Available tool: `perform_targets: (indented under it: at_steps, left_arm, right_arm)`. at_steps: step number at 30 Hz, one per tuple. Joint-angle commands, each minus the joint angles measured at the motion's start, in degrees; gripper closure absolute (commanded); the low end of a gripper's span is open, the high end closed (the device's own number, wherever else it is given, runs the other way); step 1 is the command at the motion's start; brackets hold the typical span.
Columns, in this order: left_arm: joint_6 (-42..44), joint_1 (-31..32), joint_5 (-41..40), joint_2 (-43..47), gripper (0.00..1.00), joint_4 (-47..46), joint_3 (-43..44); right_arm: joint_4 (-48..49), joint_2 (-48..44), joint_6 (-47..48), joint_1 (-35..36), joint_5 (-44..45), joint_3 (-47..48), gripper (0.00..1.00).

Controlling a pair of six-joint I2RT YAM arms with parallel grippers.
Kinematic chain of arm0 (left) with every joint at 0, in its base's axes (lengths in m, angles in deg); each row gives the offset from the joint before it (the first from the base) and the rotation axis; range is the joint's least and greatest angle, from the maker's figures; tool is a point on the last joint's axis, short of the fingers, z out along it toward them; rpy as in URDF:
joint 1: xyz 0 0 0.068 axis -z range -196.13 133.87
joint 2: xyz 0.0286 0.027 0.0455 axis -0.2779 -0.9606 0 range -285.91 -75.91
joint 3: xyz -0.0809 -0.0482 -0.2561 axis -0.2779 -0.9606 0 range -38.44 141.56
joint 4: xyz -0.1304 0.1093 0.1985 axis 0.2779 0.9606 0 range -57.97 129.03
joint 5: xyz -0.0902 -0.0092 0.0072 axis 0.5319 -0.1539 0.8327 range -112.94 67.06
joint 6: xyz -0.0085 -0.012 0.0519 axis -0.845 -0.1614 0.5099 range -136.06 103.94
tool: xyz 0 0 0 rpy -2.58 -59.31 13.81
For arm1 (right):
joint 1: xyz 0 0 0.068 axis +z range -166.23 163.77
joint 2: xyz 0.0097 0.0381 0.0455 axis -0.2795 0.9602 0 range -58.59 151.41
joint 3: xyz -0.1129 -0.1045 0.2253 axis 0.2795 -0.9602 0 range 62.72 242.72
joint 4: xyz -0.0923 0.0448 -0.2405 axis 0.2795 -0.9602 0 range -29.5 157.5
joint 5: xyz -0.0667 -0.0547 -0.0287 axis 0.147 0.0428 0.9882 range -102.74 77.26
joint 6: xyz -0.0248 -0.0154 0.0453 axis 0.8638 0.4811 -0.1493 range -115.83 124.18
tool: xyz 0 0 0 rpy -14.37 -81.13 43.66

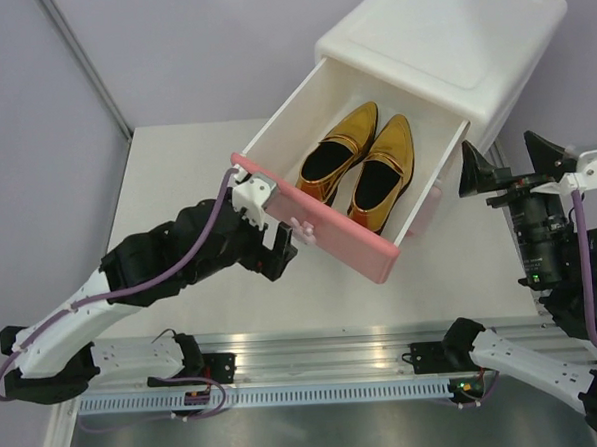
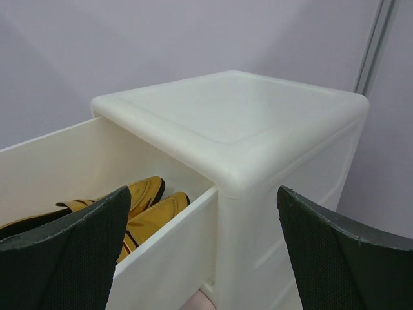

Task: Place and organize the shoes in the shoe cabinet

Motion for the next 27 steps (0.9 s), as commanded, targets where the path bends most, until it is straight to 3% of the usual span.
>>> perform_targets:
  at_steps: [1,4,12,18,22,27]
  left_arm:
    - [-2.4,4.9,3.2,-0.9,0.03,-4.5,1.0]
    - [-2.3,7.9,0.0,-2.8,0.03,-6.3,1.6]
    - [-2.3,8.2,-8.7,-6.1,0.12,-11.1,4.7]
    - [-0.7,8.5,-8.7,-10.1,0.29,-12.4,9.9]
    - [0.7,8.5,-7.7,-12.5,0.46,-13.1,13.0]
    - [3.5,8.6,-6.8,-15.4,0.57,-14.1,17.8]
  right_arm:
    - [1.5,-0.5,0.3,0.0,3.9,-0.6,0.02]
    - [1.1,-0.6,0.3,-0.1,4.1,-0.6,0.02]
    - [0.9,-2.3,-0.9,0.0,5.4,-1.4,0.02]
    - [0.4,-4.0,-1.5,-0.1,6.8,-1.6,0.02]
    - [-0.3,-5.2,-2.2,-0.1,7.0,-1.9,0.02]
    - [-0.8,-6.6,-3.2,-0.1,7.2,-1.8,0.02]
